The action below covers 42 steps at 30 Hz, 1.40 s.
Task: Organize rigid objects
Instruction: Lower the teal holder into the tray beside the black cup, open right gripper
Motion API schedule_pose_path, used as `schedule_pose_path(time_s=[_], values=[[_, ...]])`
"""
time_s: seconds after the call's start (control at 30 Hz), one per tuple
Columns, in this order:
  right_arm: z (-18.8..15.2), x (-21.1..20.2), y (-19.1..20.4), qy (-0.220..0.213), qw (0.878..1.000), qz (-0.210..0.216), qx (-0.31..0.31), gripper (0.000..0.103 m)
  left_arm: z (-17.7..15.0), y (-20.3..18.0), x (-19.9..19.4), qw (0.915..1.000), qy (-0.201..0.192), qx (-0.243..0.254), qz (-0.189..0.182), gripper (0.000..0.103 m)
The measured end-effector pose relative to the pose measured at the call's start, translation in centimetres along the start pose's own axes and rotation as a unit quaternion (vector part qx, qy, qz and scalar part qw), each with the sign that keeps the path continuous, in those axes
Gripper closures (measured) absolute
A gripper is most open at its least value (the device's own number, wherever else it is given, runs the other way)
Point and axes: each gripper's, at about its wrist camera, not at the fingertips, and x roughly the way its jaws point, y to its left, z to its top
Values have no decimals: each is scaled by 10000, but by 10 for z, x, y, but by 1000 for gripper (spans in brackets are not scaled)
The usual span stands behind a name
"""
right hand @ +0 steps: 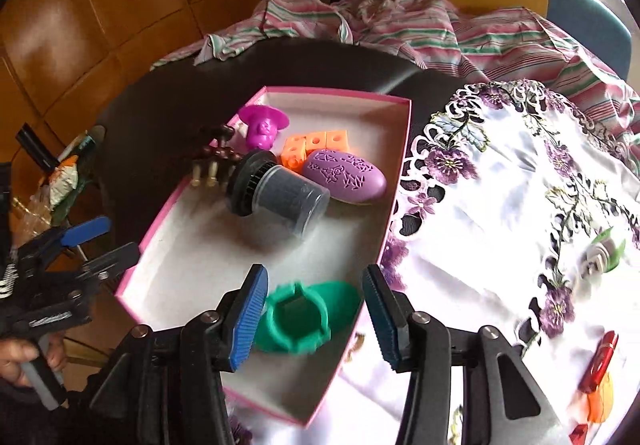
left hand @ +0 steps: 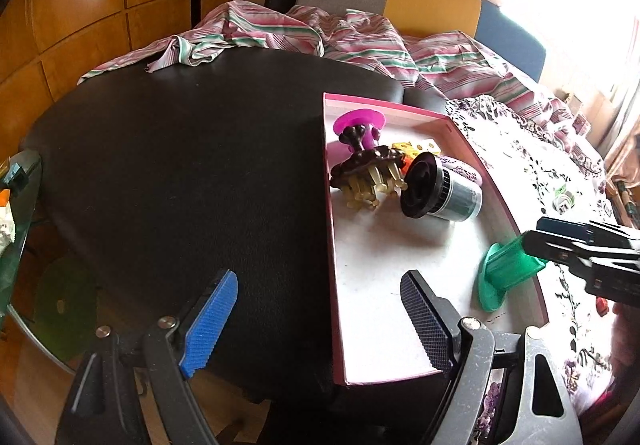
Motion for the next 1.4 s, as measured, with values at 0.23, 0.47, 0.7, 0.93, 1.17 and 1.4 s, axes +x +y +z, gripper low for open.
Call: schedule_pose_path(time_s=[0.23,0.47,0.7,0.93,1.17,1.4], values=[[-16,-22,9,178,9968,778,-101,62,0,-3,-1,10000,-23,5,-3,19],[-15,19,15,550,9950,827,88,70,0,-5,-4,10000,-61,57,25,19],[4,44,0,333,9979,399,378,70,2,-4,-5,9999,-84,46,111,19],[3,43,4,327,9984,384,251,70,2,-5,-8,9998,-119,69,121,19],[0,22,19,46,9999,88,-116,69,2,-10,-12,9997,-151,140,117,19],[-2,-5,17,-275,9993,-163,-166,67,2,-19,-16,9994,-185,267,86,19]])
